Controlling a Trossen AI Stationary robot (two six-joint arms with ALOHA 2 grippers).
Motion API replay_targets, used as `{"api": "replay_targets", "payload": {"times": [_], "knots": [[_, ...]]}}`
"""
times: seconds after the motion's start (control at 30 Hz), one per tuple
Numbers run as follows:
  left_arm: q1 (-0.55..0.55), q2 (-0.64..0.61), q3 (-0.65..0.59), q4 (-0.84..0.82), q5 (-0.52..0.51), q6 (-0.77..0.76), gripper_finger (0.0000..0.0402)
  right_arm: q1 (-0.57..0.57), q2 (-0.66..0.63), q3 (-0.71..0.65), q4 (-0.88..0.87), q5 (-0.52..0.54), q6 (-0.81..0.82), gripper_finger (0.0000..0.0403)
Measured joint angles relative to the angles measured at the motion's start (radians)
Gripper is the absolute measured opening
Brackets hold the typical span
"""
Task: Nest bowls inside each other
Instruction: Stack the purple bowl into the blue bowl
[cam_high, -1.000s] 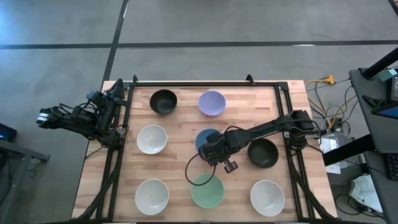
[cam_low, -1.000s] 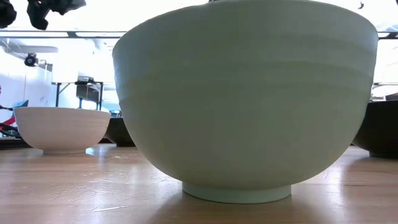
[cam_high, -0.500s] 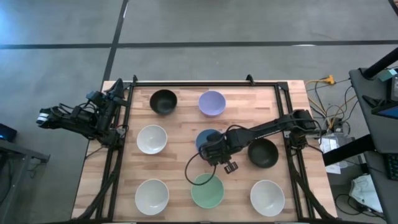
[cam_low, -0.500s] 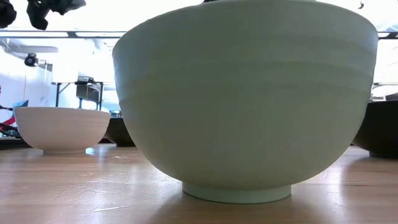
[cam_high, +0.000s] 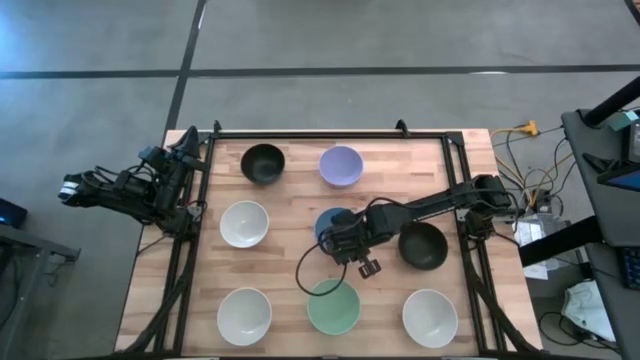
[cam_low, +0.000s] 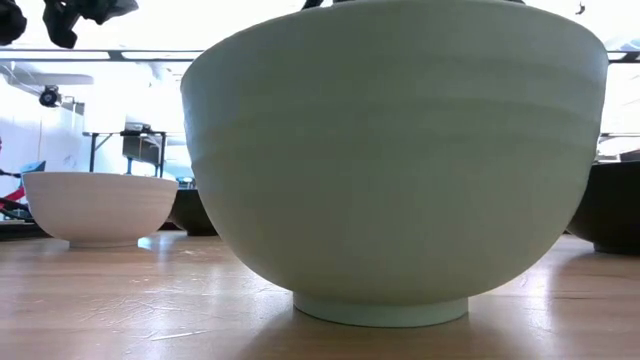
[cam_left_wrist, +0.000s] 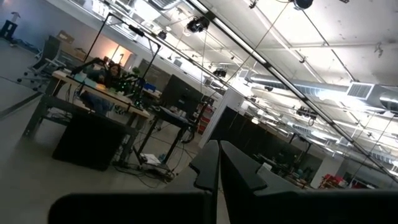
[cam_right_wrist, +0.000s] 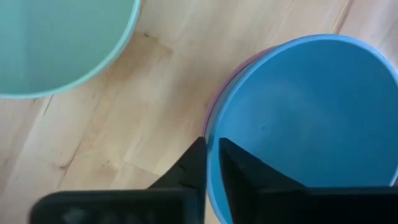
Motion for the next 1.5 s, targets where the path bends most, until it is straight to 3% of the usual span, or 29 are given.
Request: {"api": "replay_targets", "payload": {"times": [0.13,0.8,1.07,1.2,1.27,1.33,1.5], "knots": [[0.000,-0.001,0.000,0.000,-0.002,0.000,0.0000,0.000,0.000,0.000,0.010,-0.002,-0.010,0.0010],[0.000,-0.001,0.000,0.000,-0.002,0.001,0.0000,-0.006,0.008,-0.011,0.012,-0.025,-0.026,0.0009],[0.000,-0.001,0.000,0.000,-0.002,0.001,0.0000,-0.069,-0.022,0.172,-0.193,-0.017,-0.142,0.0009],[0.000,0.000,0.000,0.000,-0.002,0.002,0.0000,-0.158,-0.064,0.242,-0.187,-0.022,-0.023,0.0009],[0.000,0.000,0.000,0.000,-0.002,0.002,0.0000,-0.226,-0.099,0.224,-0.138,-0.060,0.069,0.0009],[0.000,0.000,0.000,0.000,-0.002,0.002,0.0000,-0.303,-0.147,0.154,-0.057,-0.167,0.123,0.0009],[0.000,0.000,0.000,0.001,-0.002,0.001,0.0000,-0.466,-0.282,-0.136,0.298,-0.411,0.265,0.0017]]}}
